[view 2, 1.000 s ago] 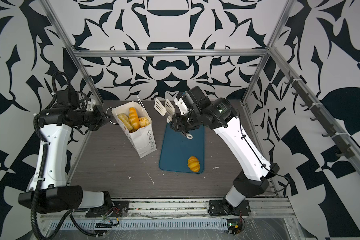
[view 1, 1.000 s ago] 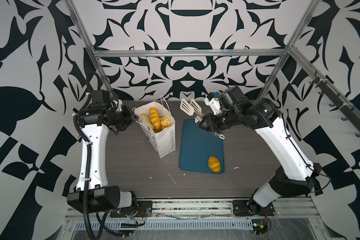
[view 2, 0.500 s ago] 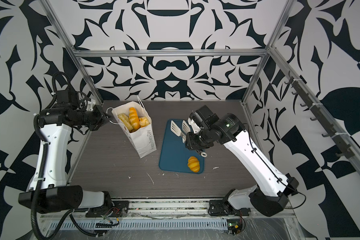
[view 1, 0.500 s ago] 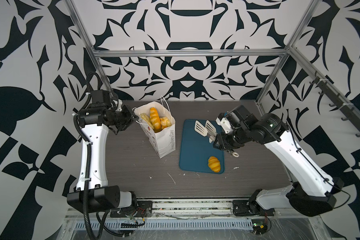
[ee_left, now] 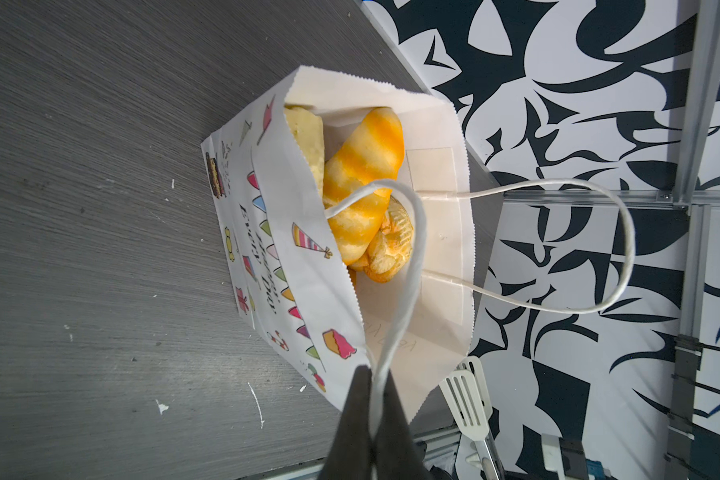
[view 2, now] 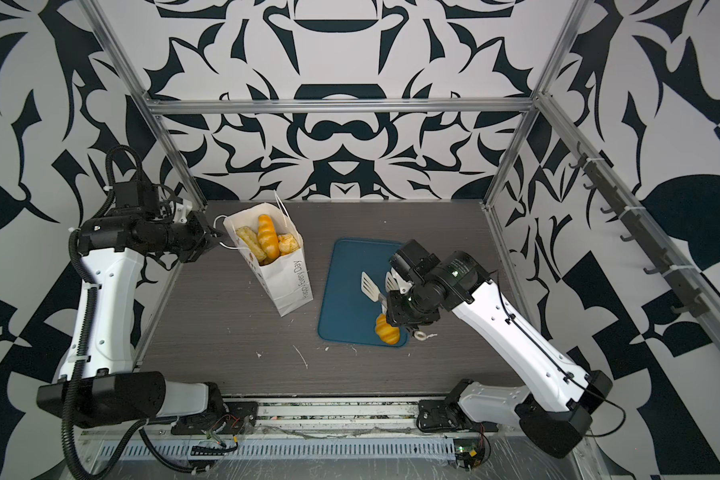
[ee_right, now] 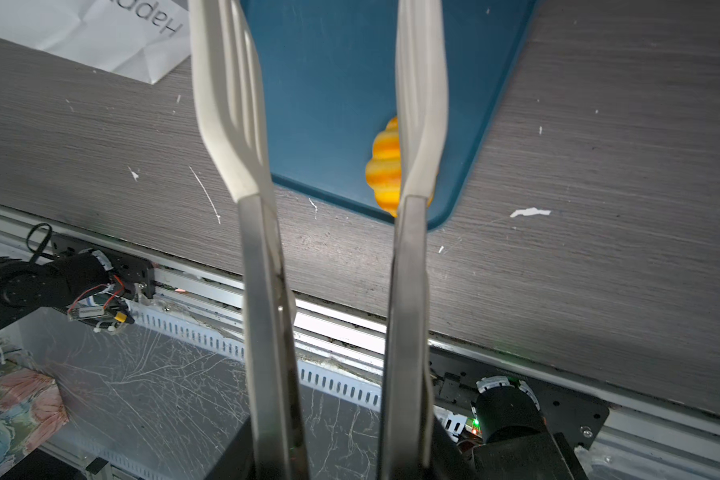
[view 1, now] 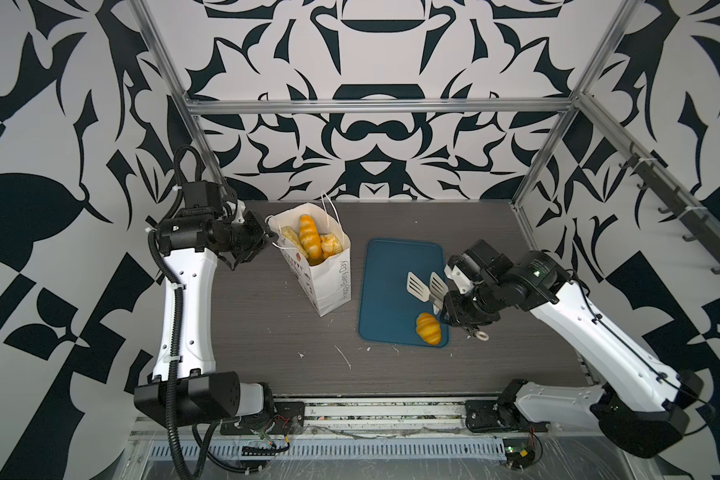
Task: Place the fake bread into the paper bag
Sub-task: 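Move the open tongs over the tray above the last striped pastry, then lower the tongs around the striped pastry and squeeze them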
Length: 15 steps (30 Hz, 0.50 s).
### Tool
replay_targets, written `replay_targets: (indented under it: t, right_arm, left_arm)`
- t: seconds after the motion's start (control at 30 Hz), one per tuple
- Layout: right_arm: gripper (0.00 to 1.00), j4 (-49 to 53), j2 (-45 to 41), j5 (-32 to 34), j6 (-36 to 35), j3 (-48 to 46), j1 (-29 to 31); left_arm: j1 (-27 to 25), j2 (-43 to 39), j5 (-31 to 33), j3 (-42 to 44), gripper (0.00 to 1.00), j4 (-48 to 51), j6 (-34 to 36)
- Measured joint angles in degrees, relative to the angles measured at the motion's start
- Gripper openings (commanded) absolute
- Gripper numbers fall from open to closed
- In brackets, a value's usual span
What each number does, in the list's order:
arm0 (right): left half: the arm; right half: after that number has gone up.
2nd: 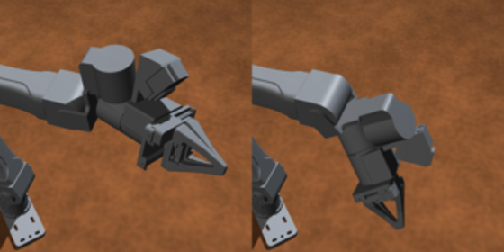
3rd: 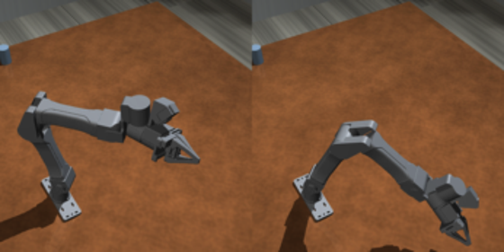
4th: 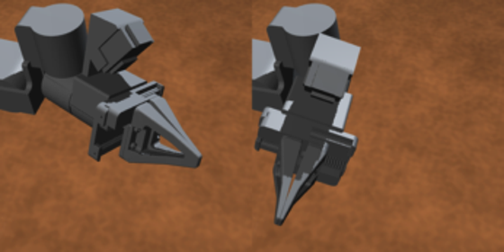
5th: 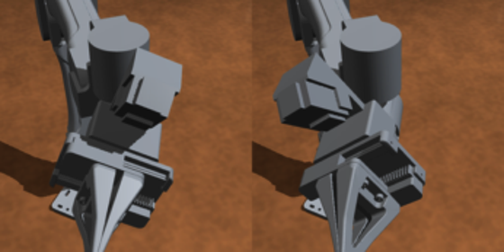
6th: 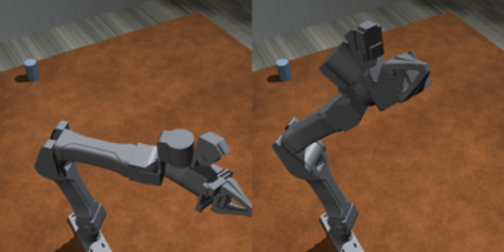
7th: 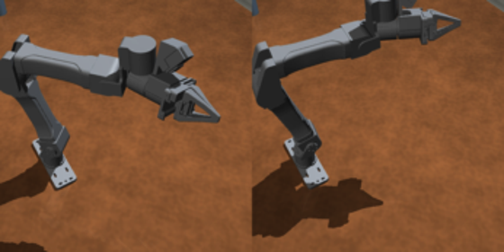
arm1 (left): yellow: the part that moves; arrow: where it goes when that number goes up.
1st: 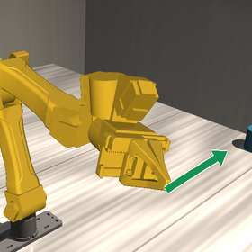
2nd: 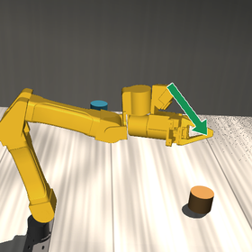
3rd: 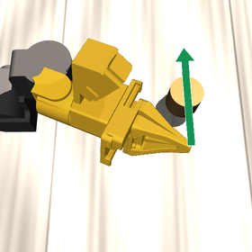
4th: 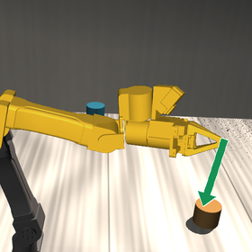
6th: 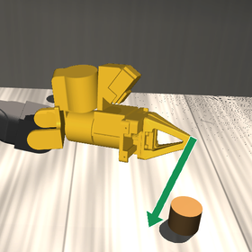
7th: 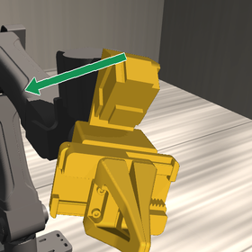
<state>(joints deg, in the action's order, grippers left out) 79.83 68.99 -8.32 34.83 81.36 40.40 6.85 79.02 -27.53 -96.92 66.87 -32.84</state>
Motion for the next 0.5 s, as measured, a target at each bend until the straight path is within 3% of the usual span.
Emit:
replay_targets:
  t: [0.5]
  right_arm:
    - [0.47, -0.42, -3.28, 0.00, 3.39, -11.37, -0.09]
  left_arm:
    - [0.00, -0.68, -0.39, 1.90, 0.00, -0.52, -0.20]
